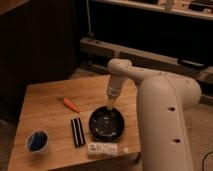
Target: Drag the ceramic bowl in a circle
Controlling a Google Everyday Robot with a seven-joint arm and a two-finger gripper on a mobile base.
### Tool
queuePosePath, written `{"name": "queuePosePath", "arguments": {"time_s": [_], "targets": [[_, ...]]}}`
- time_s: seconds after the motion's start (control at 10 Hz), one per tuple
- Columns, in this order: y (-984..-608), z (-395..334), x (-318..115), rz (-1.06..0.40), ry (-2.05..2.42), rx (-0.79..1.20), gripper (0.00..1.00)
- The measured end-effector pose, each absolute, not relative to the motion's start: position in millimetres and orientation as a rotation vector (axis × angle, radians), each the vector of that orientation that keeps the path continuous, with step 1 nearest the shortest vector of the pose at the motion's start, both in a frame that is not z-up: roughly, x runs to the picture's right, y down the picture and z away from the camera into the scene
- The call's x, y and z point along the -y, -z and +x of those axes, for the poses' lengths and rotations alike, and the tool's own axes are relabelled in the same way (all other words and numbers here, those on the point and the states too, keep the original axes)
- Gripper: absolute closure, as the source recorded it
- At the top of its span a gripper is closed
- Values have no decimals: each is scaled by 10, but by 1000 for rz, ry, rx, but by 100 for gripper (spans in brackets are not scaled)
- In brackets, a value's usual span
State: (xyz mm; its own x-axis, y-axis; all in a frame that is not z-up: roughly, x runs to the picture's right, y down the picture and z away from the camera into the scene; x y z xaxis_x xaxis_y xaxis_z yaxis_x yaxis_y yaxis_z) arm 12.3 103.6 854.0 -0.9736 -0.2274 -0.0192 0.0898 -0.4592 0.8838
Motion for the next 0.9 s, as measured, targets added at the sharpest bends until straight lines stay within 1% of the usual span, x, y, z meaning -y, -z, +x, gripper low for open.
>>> {"name": "queuePosePath", "arguments": {"time_s": [0.3, 0.7, 0.9], "targets": [[-8600, 100, -822, 234, 2551, 1465, 100], [-8893, -286, -342, 276, 2574, 1397, 100], [-9049, -289, -192, 252, 2572, 1356, 100]]}}
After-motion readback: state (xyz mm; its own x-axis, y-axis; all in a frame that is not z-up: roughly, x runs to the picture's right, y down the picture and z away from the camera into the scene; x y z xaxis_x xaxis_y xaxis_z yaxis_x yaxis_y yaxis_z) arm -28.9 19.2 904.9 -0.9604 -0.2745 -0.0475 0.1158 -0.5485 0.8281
